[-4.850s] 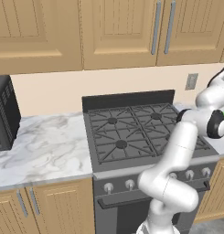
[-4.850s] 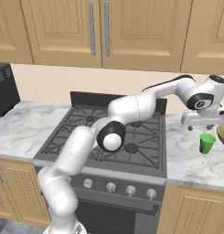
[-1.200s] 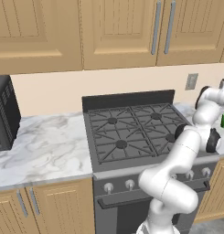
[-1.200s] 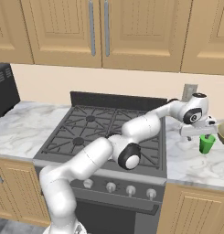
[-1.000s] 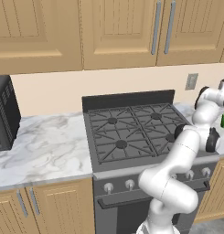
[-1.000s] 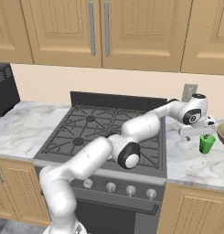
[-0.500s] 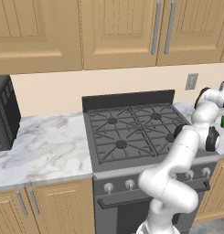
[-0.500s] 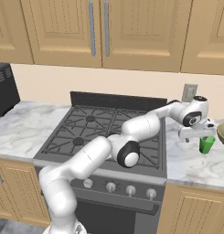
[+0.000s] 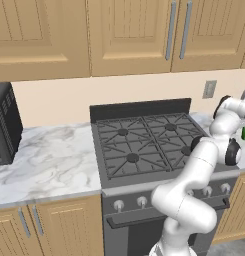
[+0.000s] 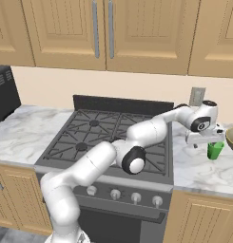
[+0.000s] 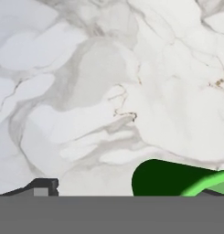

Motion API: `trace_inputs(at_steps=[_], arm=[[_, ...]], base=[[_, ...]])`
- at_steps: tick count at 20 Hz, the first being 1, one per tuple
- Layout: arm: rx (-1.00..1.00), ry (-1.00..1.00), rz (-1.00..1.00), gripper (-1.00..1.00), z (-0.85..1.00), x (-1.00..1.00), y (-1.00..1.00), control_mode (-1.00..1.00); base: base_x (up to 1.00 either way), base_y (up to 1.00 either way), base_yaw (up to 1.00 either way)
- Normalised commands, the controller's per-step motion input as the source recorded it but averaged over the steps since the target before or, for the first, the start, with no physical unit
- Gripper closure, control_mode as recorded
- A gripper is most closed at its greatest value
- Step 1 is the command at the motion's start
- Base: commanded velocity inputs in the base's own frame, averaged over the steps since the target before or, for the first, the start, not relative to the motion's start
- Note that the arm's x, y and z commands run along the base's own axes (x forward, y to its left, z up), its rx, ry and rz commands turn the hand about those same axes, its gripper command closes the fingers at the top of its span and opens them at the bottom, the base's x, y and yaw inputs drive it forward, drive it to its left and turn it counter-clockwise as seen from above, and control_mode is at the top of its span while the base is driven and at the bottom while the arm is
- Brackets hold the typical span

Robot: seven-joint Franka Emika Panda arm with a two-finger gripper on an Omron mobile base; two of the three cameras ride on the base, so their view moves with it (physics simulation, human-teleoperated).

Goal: Pick the cup and bowl from the counter and place them on the counter next to the sink.

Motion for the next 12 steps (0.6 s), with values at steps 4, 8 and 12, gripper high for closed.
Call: trace_inputs(at_steps=[4, 8, 12], arm=[[0.0, 0.0, 0.0, 1.0, 0.0, 0.0, 0.0, -1.0], [0.0, 0.01, 0.0, 1.0, 0.0, 0.0, 0.0, -1.0], [0.0, 0.0, 0.0, 1.0, 0.0, 0.0, 0.0, -1.0]], base=[[0.0, 0.0, 0.0], [0.0, 0.0, 0.0], [0.0, 0.0, 0.0]])
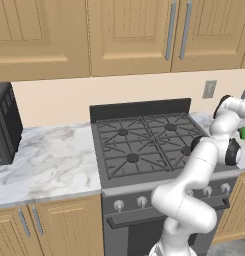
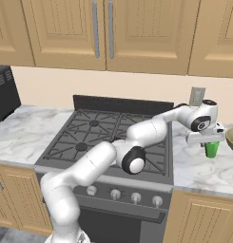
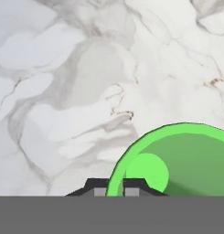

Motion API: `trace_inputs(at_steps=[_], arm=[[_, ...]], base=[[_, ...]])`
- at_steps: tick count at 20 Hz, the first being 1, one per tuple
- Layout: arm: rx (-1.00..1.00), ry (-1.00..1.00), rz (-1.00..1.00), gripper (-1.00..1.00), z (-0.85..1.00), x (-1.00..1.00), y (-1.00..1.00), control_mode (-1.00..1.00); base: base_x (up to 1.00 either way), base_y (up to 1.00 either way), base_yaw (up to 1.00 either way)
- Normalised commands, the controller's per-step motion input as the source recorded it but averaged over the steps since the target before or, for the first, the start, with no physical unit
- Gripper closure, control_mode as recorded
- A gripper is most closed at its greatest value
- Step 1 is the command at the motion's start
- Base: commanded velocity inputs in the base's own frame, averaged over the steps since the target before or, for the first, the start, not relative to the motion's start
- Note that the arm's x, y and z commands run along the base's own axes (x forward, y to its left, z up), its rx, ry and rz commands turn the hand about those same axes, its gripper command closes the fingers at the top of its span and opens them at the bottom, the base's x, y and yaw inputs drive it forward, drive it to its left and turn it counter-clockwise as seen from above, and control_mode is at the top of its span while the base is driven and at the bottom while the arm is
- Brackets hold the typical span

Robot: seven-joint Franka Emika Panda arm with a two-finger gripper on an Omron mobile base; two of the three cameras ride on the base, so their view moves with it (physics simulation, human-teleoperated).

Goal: Pick the cup and bowl from the counter and place them on the counter next to the sink.

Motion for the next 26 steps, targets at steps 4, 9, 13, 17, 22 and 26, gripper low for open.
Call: trace_inputs(at_steps=[4, 9, 13, 17, 22, 26], arm=[[0.0, -0.04, 0.0, 1.0, 0.05, -0.13, 0.01, -1.0], [0.0, -0.15, 0.0, 1.0, 0.41, -0.48, 0.25, -1.0], [0.0, -0.2, 0.0, 1.0, 0.5, -0.61, 0.42, -1.0], [0.0, -0.18, 0.0, 1.0, 0.31, -0.68, 0.42, -1.0], [0.0, -0.16, 0.0, 1.0, 0.24, -0.74, 0.47, -1.0], [0.0, -0.13, 0.0, 1.0, 0.15, -0.81, 0.46, -1.0]], base=[[0.0, 0.0, 0.0], [0.0, 0.0, 0.0], [0.0, 0.0, 0.0], [0.0, 0.0, 0.0], [0.0, 0.0, 0.0], [0.0, 0.0, 0.0]])
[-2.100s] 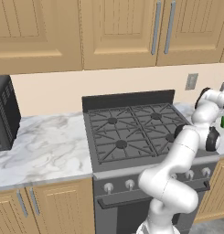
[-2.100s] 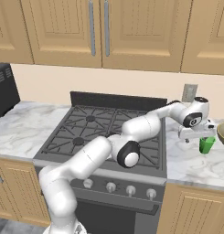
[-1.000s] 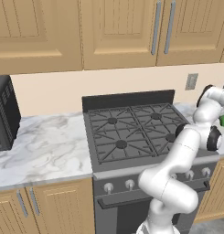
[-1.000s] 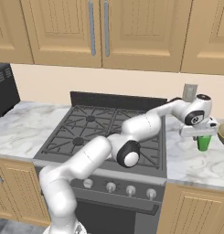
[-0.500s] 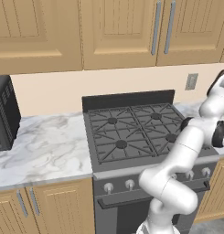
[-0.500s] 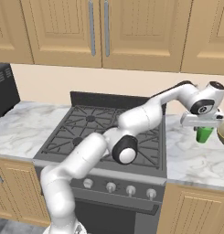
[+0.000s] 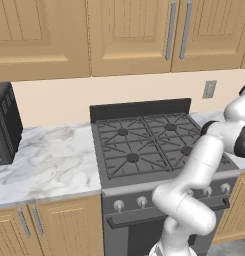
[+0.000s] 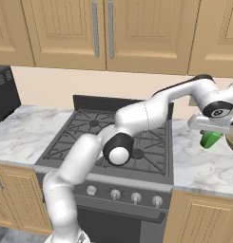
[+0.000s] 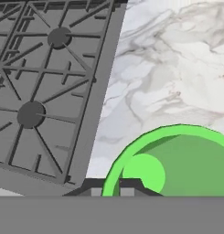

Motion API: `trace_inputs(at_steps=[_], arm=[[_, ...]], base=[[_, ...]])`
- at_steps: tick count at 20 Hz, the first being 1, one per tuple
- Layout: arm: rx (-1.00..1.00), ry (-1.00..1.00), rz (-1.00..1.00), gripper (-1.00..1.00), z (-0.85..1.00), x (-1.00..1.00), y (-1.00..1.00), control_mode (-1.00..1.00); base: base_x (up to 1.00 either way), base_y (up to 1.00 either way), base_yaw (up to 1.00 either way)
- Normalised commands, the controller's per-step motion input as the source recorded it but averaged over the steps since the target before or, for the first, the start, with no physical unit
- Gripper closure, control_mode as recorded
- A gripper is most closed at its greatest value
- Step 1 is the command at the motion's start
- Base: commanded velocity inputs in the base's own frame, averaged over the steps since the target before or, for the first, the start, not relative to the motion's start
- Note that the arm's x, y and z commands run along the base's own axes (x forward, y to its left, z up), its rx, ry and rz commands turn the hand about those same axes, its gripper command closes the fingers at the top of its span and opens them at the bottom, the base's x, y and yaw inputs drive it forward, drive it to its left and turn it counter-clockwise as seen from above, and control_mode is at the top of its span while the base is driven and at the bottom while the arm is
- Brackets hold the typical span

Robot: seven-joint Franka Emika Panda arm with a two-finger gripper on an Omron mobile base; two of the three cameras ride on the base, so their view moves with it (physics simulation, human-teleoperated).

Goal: Pick the cup and bowl from the counter and place them on the counter next to the sink.

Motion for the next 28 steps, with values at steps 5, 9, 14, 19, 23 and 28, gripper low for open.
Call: trace_inputs(at_steps=[5, 9, 14, 19, 23, 28], arm=[[0.0, -0.11, 0.0, 1.0, 0.24, -0.81, 0.51, -1.0], [0.0, -0.03, 0.0, 1.0, 0.44, -0.59, 0.63, -1.0], [-0.04, 0.0, 0.0, 1.0, 0.5, -0.33, 0.75, -1.0], [-0.05, 0.0, 0.0, 1.0, 0.33, -0.16, 0.68, -1.0], [-0.03, 0.0, 0.0, 1.0, 0.23, -0.17, 0.61, -1.0], [-0.04, 0.0, 0.0, 1.0, 0.18, -0.22, 0.7, -1.0]], base=[[0.0, 0.0, 0.0], [0.0, 0.0, 0.0], [0.0, 0.0, 0.0], [0.0, 0.0, 0.0], [0.0, 0.0, 0.0], [0.0, 0.0, 0.0]])
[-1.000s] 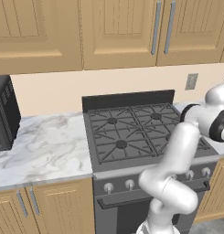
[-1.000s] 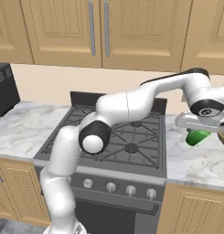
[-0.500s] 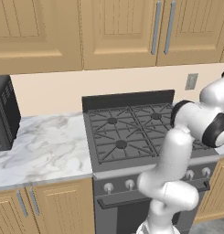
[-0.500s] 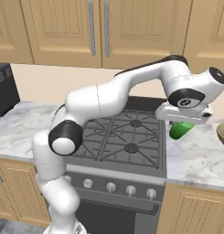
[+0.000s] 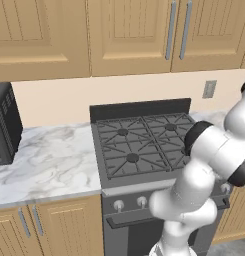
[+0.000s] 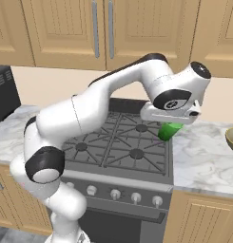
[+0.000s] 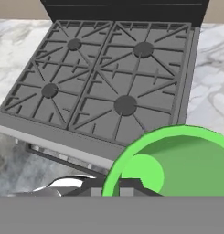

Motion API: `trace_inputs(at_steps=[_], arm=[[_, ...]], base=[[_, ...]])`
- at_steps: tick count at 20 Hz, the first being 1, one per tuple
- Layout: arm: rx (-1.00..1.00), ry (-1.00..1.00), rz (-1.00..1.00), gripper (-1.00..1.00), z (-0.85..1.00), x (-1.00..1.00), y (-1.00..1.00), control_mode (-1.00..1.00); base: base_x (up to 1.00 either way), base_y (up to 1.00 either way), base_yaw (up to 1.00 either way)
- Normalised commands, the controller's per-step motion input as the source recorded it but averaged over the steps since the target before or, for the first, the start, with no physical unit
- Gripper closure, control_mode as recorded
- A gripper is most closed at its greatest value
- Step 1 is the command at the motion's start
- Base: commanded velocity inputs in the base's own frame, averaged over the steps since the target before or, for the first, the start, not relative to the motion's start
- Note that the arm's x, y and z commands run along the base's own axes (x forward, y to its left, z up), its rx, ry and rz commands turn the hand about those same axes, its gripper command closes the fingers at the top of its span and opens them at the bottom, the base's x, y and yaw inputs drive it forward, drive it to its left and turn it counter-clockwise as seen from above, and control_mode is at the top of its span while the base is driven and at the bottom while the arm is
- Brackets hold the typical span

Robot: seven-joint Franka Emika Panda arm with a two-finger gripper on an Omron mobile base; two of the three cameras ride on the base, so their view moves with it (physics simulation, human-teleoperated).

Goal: Pick the cup and bowl from the counter and place them on the counter next to the sink.

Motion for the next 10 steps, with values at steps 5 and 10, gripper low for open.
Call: trace_inputs(at_steps=[5, 10], arm=[[-0.06, 0.03, -0.02, 1.0, 0.22, -0.2, 0.69, -1.0], [-0.1, 0.13, -0.14, 1.0, 0.04, -0.12, 0.48, -1.0]], base=[[0.0, 0.0, 0.0], [0.0, 0.0, 0.0]])
